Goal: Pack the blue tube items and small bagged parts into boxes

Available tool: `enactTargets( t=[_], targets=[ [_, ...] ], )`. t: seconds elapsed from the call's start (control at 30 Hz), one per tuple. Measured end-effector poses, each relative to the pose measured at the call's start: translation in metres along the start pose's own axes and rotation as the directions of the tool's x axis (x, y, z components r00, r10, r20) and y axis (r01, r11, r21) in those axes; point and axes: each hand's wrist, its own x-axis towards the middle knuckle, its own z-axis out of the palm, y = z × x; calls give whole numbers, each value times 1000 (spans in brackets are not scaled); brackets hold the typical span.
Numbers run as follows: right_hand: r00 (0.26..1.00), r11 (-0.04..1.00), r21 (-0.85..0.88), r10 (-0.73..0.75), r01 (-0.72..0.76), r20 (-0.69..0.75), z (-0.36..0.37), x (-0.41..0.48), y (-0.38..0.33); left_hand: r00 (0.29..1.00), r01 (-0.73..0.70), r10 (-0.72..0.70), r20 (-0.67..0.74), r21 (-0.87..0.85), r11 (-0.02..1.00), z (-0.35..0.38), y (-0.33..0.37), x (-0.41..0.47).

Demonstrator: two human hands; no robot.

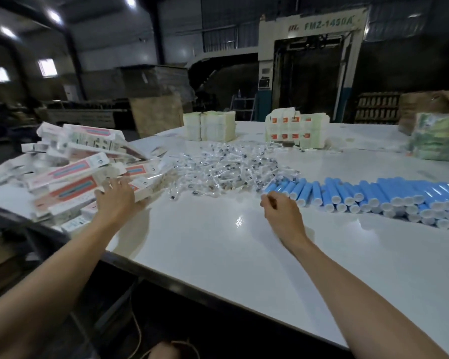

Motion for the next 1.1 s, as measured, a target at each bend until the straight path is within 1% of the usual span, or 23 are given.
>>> enactTargets(
  t=[0.03,0.13,0.27,0.33,0.4,0.43,0.5,0.53,0.6,0.63,0.67,0.7,0.73,0.77,0.83,0.9,0.93,1.0,1.1],
  targets=[
    [1000,1000,5,1,-1,5,0,0,-1,1000,-10,10,17,28,1000,3,-5,-1],
    [1000,1000,9,1,-1,25,-2,-2,-2,996,-82,85,-14,123,989,6,-11,-4],
    [999,1000,10,14,-14,32,-5,-4,-5,996,-87,90,-21,118,989,-5,-3,-5],
    [999,999,15,28,-28,32,-5,-4,-6,994,-100,102,-49,39,994,-12,8,1],
    [999,999,-5,36,-36,31,-5,-3,-7,989,-147,142,-39,-159,976,-24,27,6],
    [999,999,-18,40,-39,29,-6,-3,-7,985,-170,170,-23,-275,946,-30,40,7],
    [998,998,-43,54,-53,17,-7,-2,-6,973,-211,229,-23,-486,848,-41,69,5],
    [998,996,-57,62,-61,6,-7,-1,-6,962,-245,271,-40,-573,782,-43,84,2],
    [997,991,-113,68,-70,-24,-8,0,-4,932,-286,356,-68,-741,608,-44,113,-7],
    [997,985,-161,60,-67,-45,-8,0,-3,923,-251,381,-55,-836,487,-43,127,-11],
    [997,973,-226,41,-55,-66,-9,0,-2,917,-161,400,-17,-930,331,-41,142,-14],
    [997,954,-299,11,-35,-83,-10,1,0,904,-31,426,41,-987,159,-39,155,-18],
    [996,928,-372,-16,-19,-90,-12,3,3,879,106,467,95,-994,3,-38,168,-22],
    [997,896,-445,-32,-5,-77,-15,4,6,850,222,509,134,-968,-117,-36,182,-26],
    [1000,819,-574,-9,-5,-22,-21,8,14,804,384,569,170,-880,-279,-30,207,-34],
    [1000,790,-612,26,-9,18,-25,11,23,773,467,614,160,-798,-381,-19,229,-42],
    [998,792,-610,39,-6,40,-25,12,27,761,496,630,156,-766,-409,-12,239,-47],
    [993,799,-601,76,-5,92,-25,15,32,734,544,657,172,-728,-417,3,254,-58],
    [985,753,-657,128,-21,115,-22,18,38,681,612,704,200,-684,-397,22,264,-67]
  ],
)
